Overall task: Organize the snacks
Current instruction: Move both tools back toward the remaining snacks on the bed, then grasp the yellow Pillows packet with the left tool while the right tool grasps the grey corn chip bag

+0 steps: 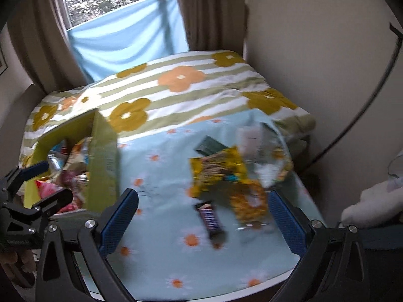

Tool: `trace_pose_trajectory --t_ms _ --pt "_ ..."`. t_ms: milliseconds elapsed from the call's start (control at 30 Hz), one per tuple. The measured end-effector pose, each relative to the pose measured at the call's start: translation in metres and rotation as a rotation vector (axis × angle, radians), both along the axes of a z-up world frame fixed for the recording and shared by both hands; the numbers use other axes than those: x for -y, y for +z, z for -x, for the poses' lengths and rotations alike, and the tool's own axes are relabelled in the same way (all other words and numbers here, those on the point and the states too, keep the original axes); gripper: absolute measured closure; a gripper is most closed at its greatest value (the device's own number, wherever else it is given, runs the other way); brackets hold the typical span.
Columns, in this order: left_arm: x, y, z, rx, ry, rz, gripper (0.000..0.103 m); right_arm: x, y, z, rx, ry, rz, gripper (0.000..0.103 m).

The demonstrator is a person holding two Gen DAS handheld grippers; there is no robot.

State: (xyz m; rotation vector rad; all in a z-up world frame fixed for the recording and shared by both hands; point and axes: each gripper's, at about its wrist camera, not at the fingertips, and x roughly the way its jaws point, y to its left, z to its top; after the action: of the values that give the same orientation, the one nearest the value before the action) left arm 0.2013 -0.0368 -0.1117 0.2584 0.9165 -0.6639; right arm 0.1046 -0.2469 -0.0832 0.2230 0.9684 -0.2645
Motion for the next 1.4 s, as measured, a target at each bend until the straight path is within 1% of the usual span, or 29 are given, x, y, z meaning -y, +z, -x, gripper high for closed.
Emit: trace_pose_trajectory --t_ms 133,233,333,400,500,600,700,800,1000,1133,1167,1200,1267,1400 --pt "0.052 -0.016 -0.002 -0.025 -0.036 -0.037 0.000 0.037 -0.011 0.005 -0.020 0.002 -0.003 0.000" --pt "0.082 -0.027 -0.004 -0.035 -0.054 -0.067 0.000 0.058 -0.019 0.005 -0.034 0.008 -0.001 0.000" --pt "0.112 -0.041 -0.007 -0.042 -0.077 -0.119 0.001 0.080 -0.029 0.003 -0.041 0.010 -0.004 0.000" --pt "0.132 -0.054 -0.005 -0.051 -0.113 -0.171 0.006 0.094 -0.040 0.001 -0.055 0.020 -0.016 0.000" --pt "0.157 -0.072 -0.005 -0.048 -0.167 -0.229 0.007 0.104 -0.056 -0.001 -0.066 0.039 -0.020 0.000" --pt "0.174 -0.089 -0.011 -0.055 -0.192 -0.270 0.009 0.114 -0.076 -0.005 -0.066 0.045 -0.050 0.000" --pt "0.190 -0.103 -0.021 -0.070 -0.218 -0.308 0.011 0.120 -0.086 -0.006 -0.045 0.039 -0.078 0.000" --pt "0.207 -0.119 -0.031 -0.086 -0.261 -0.348 0.011 0.126 -0.098 -0.012 -0.055 0.031 -0.083 0.000" --pt "0.231 -0.144 -0.037 -0.113 -0.374 -0.381 0.011 0.136 -0.112 -0.021 -0.058 -0.008 -0.102 0.001" --pt "0.239 -0.158 -0.041 -0.130 -0.421 -0.388 0.011 0.139 -0.119 -0.028 -0.074 -0.030 -0.106 0.001" --pt "0.240 -0.160 -0.043 -0.135 -0.427 -0.387 0.015 0.139 -0.120 -0.030 -0.078 -0.032 -0.105 0.001" --pt "0.241 -0.163 -0.045 -0.141 -0.432 -0.386 0.026 0.139 -0.122 -0.032 -0.080 -0.036 -0.104 0.001" --pt "0.242 -0.168 -0.049 -0.162 -0.434 -0.387 0.038 0.139 -0.124 -0.034 -0.083 -0.041 -0.101 0.001" --pt "0.238 -0.169 -0.054 -0.173 -0.433 -0.361 0.042 0.141 -0.128 -0.037 -0.088 -0.056 -0.104 0.001"
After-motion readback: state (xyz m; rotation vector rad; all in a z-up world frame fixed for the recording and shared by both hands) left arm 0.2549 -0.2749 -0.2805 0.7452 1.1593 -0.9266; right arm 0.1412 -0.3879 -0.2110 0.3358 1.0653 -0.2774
